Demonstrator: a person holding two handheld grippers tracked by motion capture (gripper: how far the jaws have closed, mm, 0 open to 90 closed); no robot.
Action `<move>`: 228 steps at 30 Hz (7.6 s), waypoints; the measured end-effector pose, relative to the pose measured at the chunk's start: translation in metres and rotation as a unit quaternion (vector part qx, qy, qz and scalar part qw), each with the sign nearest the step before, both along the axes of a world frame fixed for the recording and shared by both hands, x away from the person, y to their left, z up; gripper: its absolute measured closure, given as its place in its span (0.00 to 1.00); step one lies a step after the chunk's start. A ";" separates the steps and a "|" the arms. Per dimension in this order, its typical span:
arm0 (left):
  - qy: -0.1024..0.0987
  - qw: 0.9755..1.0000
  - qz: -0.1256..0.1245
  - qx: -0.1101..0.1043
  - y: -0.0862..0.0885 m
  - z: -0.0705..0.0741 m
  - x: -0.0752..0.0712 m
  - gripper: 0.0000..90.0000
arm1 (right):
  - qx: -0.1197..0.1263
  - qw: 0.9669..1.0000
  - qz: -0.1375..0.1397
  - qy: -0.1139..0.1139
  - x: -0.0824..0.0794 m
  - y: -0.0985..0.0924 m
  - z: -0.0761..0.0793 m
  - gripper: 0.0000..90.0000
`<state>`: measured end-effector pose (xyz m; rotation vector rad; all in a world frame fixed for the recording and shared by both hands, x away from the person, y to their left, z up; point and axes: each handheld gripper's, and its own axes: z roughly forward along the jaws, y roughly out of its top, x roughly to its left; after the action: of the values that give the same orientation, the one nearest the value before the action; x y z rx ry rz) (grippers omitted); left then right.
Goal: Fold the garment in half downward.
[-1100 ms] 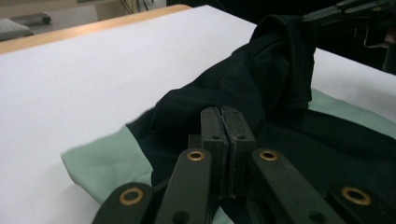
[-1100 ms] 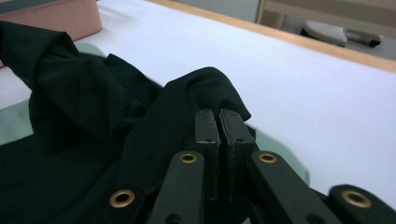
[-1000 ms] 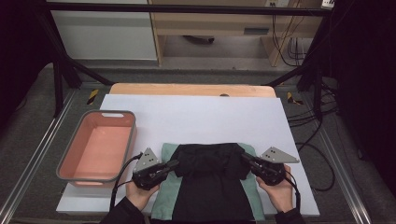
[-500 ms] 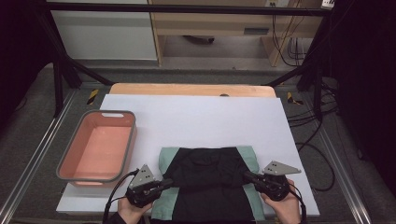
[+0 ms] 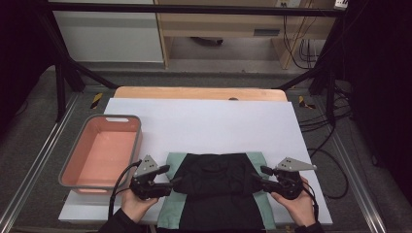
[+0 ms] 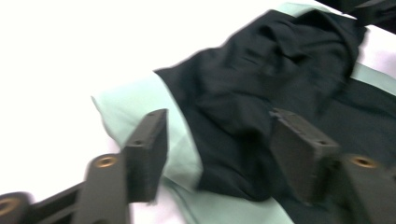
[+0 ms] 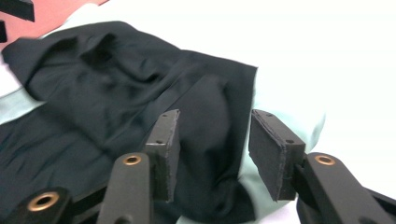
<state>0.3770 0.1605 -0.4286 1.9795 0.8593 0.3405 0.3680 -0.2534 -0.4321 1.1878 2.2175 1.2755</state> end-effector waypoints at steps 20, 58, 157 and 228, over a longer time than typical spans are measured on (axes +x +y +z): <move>0.069 0.995 -0.060 -0.023 -0.024 -0.013 0.003 0.95 | -0.005 0.997 0.058 0.055 0.013 0.024 -0.012 0.97; 0.080 0.994 0.066 -0.025 0.011 -0.015 0.082 0.23 | 0.008 0.997 -0.067 0.023 0.073 -0.020 -0.008 0.42; 0.089 0.995 -0.046 0.018 -0.053 -0.017 0.063 0.74 | -0.035 0.999 0.010 0.038 0.059 0.042 -0.017 0.72; 0.106 0.992 -0.025 0.057 -0.006 -0.038 -0.004 0.97 | -0.035 0.995 -0.040 0.088 -0.003 -0.015 -0.042 0.98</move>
<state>0.3728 0.1547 -0.4663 2.1672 0.9390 0.1528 0.3648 -0.2683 -0.4743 1.3939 2.2905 1.0901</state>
